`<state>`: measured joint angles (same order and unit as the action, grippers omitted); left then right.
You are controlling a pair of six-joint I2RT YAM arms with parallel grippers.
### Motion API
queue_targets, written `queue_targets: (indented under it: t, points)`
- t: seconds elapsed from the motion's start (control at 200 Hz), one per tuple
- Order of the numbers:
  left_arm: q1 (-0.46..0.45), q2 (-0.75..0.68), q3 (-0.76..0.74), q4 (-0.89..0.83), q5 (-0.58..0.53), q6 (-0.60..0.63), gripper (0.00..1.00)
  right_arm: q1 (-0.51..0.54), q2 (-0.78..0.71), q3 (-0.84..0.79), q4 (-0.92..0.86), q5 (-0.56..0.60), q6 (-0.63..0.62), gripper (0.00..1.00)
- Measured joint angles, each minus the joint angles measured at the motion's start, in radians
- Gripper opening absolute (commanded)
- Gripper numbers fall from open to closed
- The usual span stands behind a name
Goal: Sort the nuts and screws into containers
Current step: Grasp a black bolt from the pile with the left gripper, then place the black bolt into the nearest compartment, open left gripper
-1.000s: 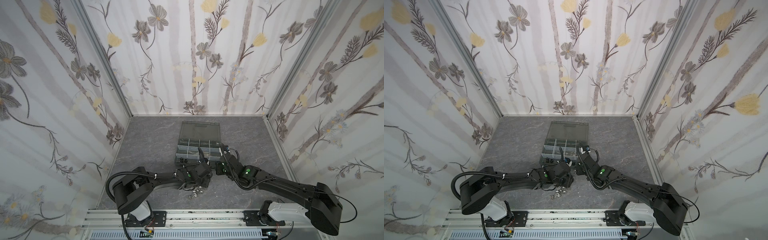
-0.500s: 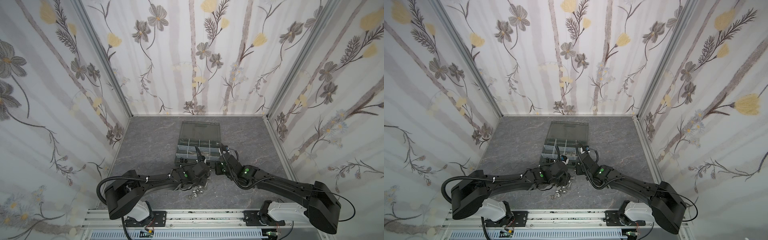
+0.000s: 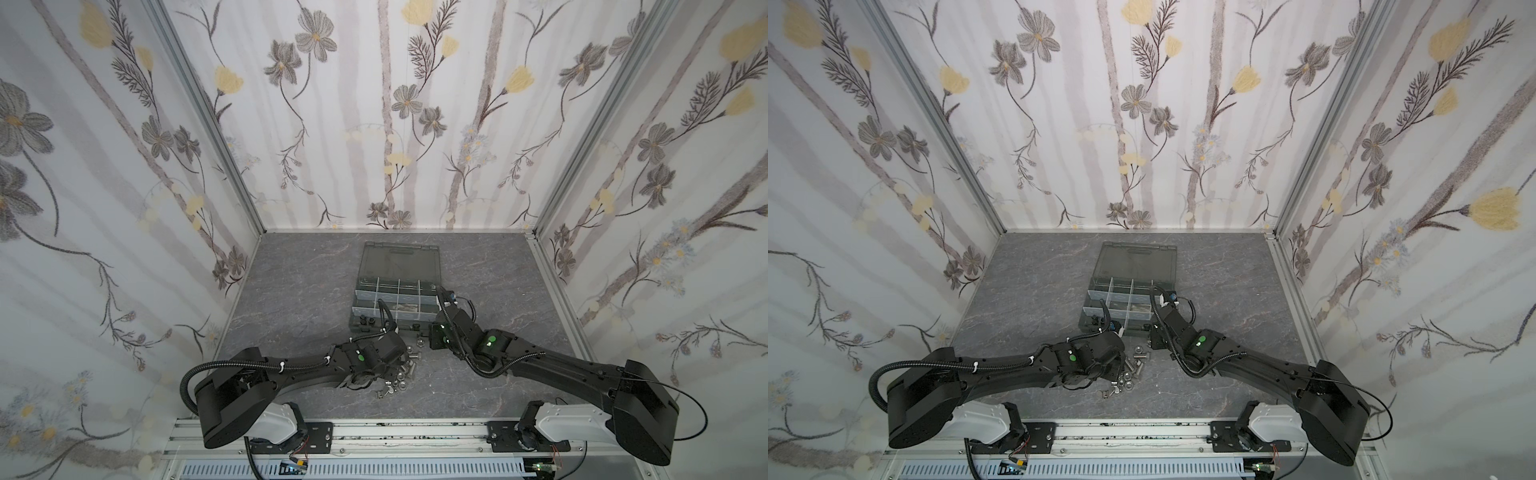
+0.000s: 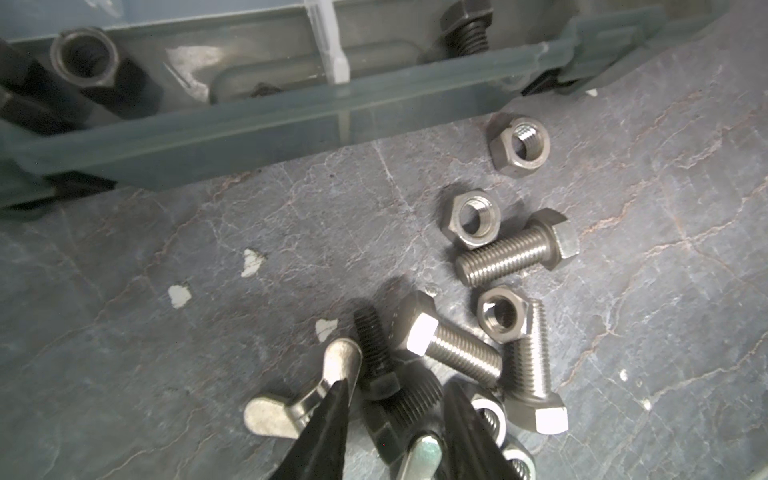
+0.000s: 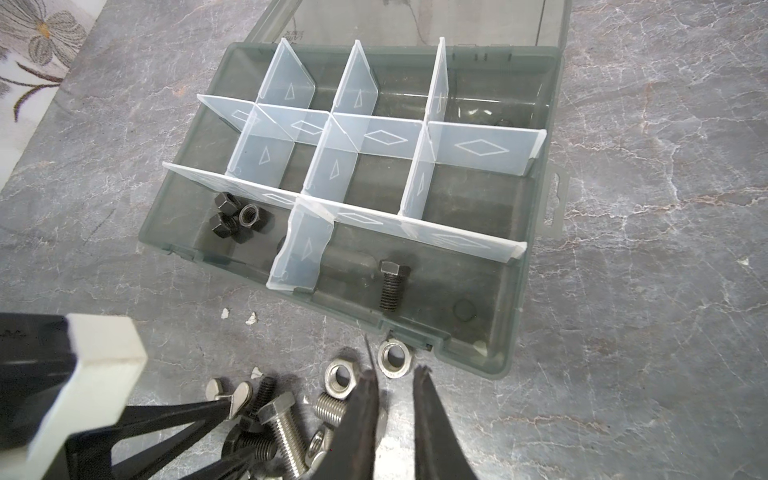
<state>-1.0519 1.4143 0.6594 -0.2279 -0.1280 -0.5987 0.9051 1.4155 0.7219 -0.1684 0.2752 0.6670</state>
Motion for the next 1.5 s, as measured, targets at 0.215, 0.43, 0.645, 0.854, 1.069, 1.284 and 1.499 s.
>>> queue_targets:
  t: [0.215,0.43,0.645,0.854,1.069,1.284,1.499]
  points:
    - [0.0,0.059,0.032,-0.008,-0.003,-0.008,0.33,0.0,-0.003,-0.008,0.0,0.0,0.01,0.19]
    - [0.002,0.081,0.034,-0.008,-0.01,-0.03,0.29,0.0,-0.008,-0.014,0.0,0.0,0.013,0.19]
    - [0.01,0.091,0.034,-0.008,-0.018,-0.045,0.27,0.0,-0.008,-0.014,0.0,0.0,0.014,0.19]
    - [0.023,0.113,0.041,-0.004,-0.028,-0.037,0.24,0.0,-0.003,-0.014,0.0,-0.001,0.017,0.19]
    - [0.035,0.094,0.041,-0.016,-0.03,-0.031,0.22,0.0,-0.005,-0.013,0.0,0.001,0.017,0.19]
    - [0.066,0.005,0.076,-0.024,-0.029,-0.003,0.23,0.0,-0.014,-0.003,-0.003,0.012,0.017,0.19]
    - [0.116,0.0,0.197,-0.029,-0.029,0.059,0.23,-0.013,-0.039,0.005,-0.005,0.03,0.016,0.19]
